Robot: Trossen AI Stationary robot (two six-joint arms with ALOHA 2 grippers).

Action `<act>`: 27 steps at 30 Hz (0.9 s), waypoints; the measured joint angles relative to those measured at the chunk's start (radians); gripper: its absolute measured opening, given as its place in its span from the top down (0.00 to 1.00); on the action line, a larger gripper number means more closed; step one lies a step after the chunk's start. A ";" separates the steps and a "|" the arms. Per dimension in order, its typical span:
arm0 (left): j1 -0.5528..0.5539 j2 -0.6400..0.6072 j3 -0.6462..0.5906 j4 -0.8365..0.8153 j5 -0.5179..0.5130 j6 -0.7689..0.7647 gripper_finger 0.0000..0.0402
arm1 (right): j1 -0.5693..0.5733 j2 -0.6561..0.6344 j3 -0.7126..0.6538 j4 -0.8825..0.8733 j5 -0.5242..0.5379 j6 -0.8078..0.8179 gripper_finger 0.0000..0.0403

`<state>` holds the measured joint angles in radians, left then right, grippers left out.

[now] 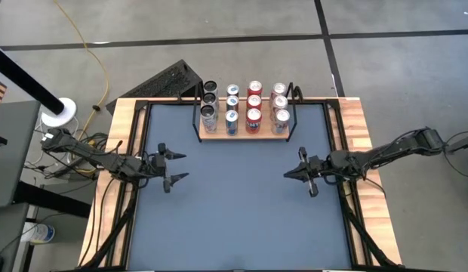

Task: Place canned beverage on shelf
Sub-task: Return to Home Position

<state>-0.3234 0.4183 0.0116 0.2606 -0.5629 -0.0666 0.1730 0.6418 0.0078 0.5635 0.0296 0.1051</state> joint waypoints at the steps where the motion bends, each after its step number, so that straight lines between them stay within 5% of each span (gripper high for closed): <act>1: 0.000 0.000 0.000 0.005 0.000 0.000 0.15 | 0.000 0.000 0.000 -0.019 0.000 0.000 1.00; 11: 0.000 0.002 0.000 0.048 -0.002 0.024 0.15 | 0.000 0.000 -0.001 -0.233 0.000 0.000 1.00; 19: 0.000 -0.073 0.000 0.132 -0.140 0.028 0.15 | 0.000 0.000 -0.002 -0.356 0.000 0.000 1.00; 22: 0.000 -0.140 0.000 0.110 -0.309 0.034 0.15 | 0.000 0.000 -0.002 -0.381 -0.001 0.000 1.00; 27: -0.001 -0.276 -0.001 0.163 -0.756 -0.074 0.15 | 0.000 0.000 -0.002 -0.386 -0.001 0.000 1.00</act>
<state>-0.3245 0.1424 0.0109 0.4238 -1.3187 -0.1406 0.1730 0.6418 0.0059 0.1778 0.0288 0.1051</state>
